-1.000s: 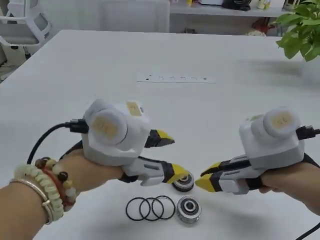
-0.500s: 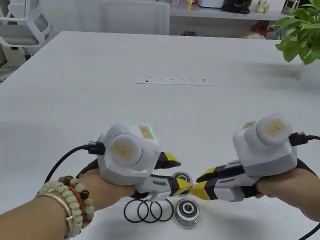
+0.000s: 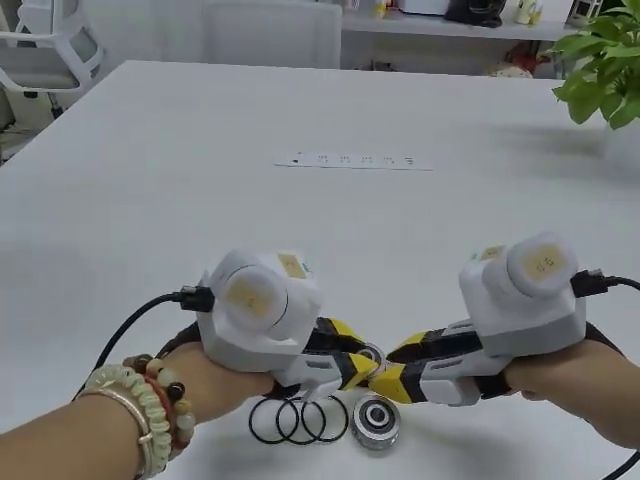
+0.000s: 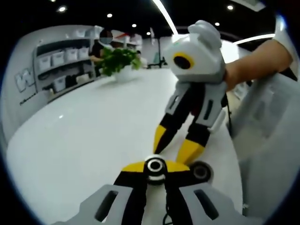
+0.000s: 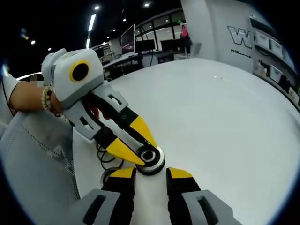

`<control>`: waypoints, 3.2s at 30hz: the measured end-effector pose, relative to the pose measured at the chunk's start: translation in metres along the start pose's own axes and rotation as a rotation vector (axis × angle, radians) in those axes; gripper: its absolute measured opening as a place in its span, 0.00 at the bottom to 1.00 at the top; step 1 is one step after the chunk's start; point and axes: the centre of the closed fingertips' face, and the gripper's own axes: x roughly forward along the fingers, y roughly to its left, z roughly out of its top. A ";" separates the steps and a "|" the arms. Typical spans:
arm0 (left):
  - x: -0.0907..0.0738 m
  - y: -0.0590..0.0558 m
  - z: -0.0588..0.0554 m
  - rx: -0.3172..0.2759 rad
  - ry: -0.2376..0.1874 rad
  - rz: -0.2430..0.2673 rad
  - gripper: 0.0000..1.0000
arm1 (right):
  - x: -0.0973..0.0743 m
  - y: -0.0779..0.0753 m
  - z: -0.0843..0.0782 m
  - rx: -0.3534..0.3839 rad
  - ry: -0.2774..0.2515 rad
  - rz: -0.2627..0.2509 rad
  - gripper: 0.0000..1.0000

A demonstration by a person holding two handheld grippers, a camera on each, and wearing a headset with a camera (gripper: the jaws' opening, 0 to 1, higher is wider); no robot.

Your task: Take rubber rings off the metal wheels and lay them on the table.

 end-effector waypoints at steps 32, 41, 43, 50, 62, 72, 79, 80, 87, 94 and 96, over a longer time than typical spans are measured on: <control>-0.003 0.004 -0.001 -0.015 -0.008 0.036 0.15 | 0.002 -0.005 -0.001 -0.004 0.015 -0.049 0.00; -0.003 0.005 -0.002 -0.008 -0.010 0.032 0.15 | -0.002 -0.014 -0.001 0.416 -0.038 -0.032 0.00; -0.003 0.006 -0.002 -0.007 -0.009 0.034 0.15 | -0.005 -0.017 0.002 0.478 -0.070 -0.036 0.00; -0.004 0.006 -0.002 -0.007 -0.009 0.036 0.14 | -0.008 -0.016 0.012 0.534 -0.126 -0.012 0.00; -0.004 0.006 -0.002 0.000 -0.006 0.037 0.14 | -0.008 -0.004 0.020 0.492 -0.128 -0.008 0.00; -0.004 0.006 -0.002 0.004 -0.007 0.036 0.14 | -0.008 -0.002 0.022 0.474 -0.128 0.002 0.00; -0.004 0.006 -0.003 0.010 -0.007 0.031 0.14 | -0.008 -0.002 0.024 0.457 -0.133 0.017 0.00; -0.004 0.006 -0.003 0.010 -0.008 0.031 0.14 | -0.008 -0.002 0.024 0.453 -0.136 0.023 0.00; -0.004 0.006 -0.003 0.011 -0.007 0.034 0.14 | -0.008 -0.003 0.042 0.372 -0.202 -0.007 0.00; -0.005 0.005 -0.003 0.009 0.005 0.041 0.14 | -0.008 -0.005 0.033 0.428 -0.163 0.005 0.00; -0.006 0.005 -0.003 0.012 0.020 0.037 0.14 | -0.009 -0.007 0.033 0.425 -0.164 -0.011 0.00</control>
